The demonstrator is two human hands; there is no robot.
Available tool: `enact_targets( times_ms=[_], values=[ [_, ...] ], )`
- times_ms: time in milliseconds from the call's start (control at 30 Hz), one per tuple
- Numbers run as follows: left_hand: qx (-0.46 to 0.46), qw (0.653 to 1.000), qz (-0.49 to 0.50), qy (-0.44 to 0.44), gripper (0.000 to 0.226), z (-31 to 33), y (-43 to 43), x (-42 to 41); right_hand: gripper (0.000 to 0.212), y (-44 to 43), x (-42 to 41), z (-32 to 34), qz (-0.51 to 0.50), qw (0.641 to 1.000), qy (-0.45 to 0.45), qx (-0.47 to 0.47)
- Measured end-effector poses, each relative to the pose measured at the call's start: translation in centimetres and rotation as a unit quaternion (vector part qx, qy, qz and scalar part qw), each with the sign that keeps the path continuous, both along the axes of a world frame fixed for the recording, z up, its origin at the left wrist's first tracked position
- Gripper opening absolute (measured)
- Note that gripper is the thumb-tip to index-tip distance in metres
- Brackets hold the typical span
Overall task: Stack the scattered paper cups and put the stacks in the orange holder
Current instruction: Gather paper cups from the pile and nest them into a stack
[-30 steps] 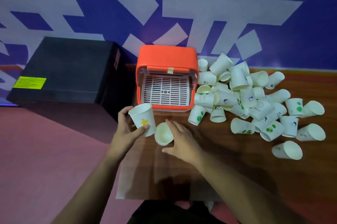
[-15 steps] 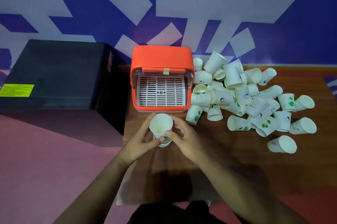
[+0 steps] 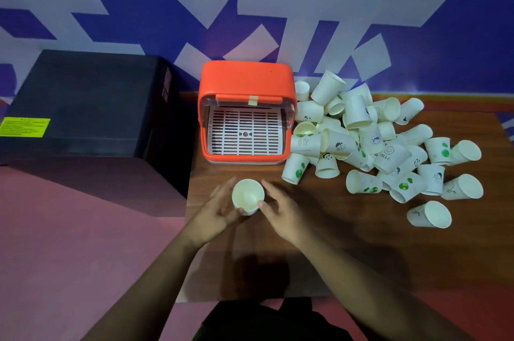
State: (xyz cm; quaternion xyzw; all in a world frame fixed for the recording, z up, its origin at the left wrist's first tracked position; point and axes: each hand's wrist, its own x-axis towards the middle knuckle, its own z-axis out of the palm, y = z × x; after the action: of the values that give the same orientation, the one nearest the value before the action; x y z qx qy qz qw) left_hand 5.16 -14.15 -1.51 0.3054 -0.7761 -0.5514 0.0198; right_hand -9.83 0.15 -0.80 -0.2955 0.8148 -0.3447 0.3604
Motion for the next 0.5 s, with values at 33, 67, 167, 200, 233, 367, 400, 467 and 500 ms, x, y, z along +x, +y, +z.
enact_targets(
  times_ms=[33, 67, 167, 200, 233, 367, 400, 467, 500],
  values=[
    [-0.011, 1.000, 0.024, 0.004, 0.067, 0.6, 0.1, -0.3, 0.055, 0.3, -0.7, 0.3, -0.012, 1.000, -0.011, 0.002],
    [-0.032, 0.998, 0.048, 0.017, 0.062, 1.2, 0.1, -0.7, 0.054, 0.6, -1.7, 0.6, -0.023, 1.000, -0.017, 0.008],
    [-0.099, 0.988, 0.101, 0.068, 0.045, 3.5, 0.8, -3.4, 0.049, 2.0, -5.4, 1.5, -0.039, 0.999, 0.020, 0.010],
    [-0.111, 0.985, 0.110, 0.071, 0.041, 4.3, 1.2, -4.7, 0.047, 2.5, -6.8, 1.7, -0.047, 0.998, 0.037, 0.006],
    [-0.119, 0.984, 0.112, 0.073, 0.037, 5.1, 1.6, -6.2, 0.045, 2.9, -8.2, 2.0, -0.057, 0.997, 0.053, 0.001],
    [-0.088, 0.991, 0.079, 0.061, 0.024, 5.7, 3.8, -12.7, 0.040, 4.7, -13.5, 2.4, -0.085, 0.989, 0.122, 0.001],
    [-0.076, 0.993, 0.076, 0.044, 0.022, 5.1, 4.4, -14.2, 0.040, 5.1, -14.8, 2.2, -0.084, 0.987, 0.137, 0.005],
    [-0.058, 0.995, 0.087, -0.004, 0.018, 3.5, 5.3, -16.7, 0.043, 5.5, -17.0, 1.7, -0.069, 0.985, 0.157, 0.026],
    [-0.055, 0.994, 0.094, -0.033, 0.019, 2.7, 5.6, -17.5, 0.046, 5.5, -17.6, 1.5, -0.058, 0.984, 0.164, 0.034]
  ],
)
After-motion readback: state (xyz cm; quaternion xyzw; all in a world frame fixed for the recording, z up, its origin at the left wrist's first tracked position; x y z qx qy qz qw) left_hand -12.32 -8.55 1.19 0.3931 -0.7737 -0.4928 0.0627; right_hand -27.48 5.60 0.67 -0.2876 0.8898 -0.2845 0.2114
